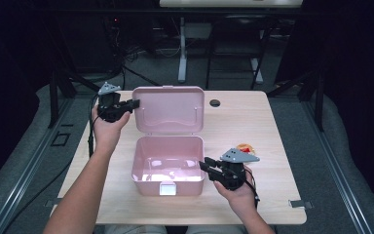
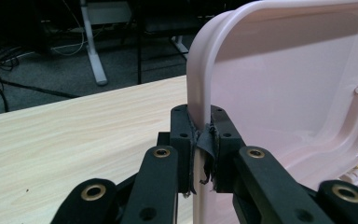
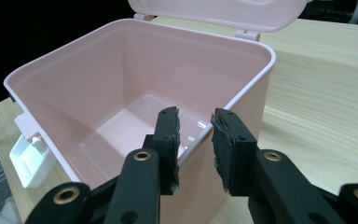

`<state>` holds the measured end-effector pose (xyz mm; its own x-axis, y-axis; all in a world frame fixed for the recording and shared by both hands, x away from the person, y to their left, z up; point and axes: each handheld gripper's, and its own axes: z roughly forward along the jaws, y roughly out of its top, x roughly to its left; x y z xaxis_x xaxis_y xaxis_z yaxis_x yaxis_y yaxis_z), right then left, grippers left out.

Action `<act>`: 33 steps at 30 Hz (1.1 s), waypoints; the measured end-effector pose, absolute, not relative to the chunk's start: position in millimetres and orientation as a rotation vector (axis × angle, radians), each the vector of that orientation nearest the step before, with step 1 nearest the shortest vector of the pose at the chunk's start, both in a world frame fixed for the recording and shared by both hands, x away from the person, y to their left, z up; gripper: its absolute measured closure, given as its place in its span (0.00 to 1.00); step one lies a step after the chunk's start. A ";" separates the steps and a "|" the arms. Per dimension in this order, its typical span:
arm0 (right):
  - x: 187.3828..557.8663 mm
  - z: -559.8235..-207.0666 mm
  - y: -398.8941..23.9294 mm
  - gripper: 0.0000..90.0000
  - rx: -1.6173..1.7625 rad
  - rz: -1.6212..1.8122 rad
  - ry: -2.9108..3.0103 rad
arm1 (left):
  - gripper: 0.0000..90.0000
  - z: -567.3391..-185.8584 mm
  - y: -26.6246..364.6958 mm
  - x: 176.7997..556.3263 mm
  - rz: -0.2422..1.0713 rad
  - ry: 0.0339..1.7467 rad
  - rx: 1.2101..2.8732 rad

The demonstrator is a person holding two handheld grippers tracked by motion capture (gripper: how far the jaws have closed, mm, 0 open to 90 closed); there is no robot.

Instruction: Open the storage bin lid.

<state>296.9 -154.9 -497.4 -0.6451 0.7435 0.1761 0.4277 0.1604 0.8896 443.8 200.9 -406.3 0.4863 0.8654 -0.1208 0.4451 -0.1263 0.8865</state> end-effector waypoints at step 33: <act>297.5 -498.9 -151.9 0.81 1.134 1.482 2.124 | 0.78 -430.3 219.6 420.2 0.495 1.120 1.771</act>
<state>297.5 -151.9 -498.9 -0.6372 0.7499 0.1779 0.4259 0.1503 0.8922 420.2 219.6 -430.3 0.4986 0.8553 -0.1413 0.4708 -0.1303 0.8726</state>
